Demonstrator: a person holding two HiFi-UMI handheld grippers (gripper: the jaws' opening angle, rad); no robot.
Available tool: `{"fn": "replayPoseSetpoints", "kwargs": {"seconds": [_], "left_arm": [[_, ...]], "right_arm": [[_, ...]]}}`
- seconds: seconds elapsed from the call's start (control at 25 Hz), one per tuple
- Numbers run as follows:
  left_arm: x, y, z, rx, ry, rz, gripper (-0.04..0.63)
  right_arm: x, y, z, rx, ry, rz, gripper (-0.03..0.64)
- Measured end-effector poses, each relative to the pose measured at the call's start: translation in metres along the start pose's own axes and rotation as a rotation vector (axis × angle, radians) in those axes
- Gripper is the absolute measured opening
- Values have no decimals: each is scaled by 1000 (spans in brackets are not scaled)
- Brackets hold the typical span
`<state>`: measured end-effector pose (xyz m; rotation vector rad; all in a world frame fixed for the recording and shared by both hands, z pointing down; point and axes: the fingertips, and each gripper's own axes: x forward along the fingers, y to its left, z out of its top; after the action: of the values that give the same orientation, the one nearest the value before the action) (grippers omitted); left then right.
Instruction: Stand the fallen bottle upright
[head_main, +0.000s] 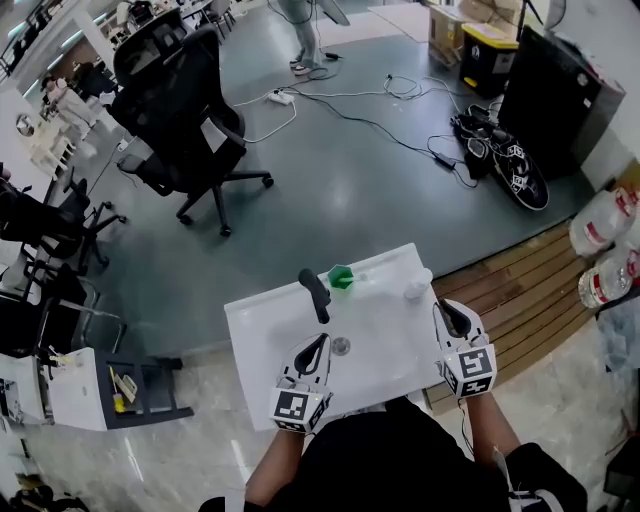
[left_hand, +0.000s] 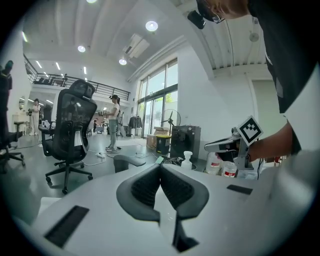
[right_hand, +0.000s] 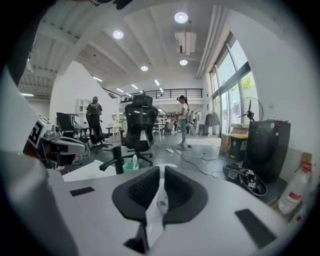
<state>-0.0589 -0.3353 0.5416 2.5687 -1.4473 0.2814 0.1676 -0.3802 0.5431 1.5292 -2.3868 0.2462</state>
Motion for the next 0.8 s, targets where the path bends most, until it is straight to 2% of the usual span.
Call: {"fn": "replayPoseSetpoints", "kwargs": {"seconds": [0.04,0.08,0.32,0.6,0.8], "left_arm": [[-1,0,2,3,-5,-1,17],[-3,1,3,7,-8,-2,17],[-11,10,12,28,-20,20,17],[-28,30,23,54,-44,76,17],[-40,35,25,69,-48,82,17]], "right_arm": [[-4,2,3,-8,-6,-14,17],[-6,5,6,-14,-4,-22,14],[-13,22,17,-55,27,-13,11],[-21,46,43,-80,-55,1,11],[-22,59,45,-106,-96,17,11]]}}
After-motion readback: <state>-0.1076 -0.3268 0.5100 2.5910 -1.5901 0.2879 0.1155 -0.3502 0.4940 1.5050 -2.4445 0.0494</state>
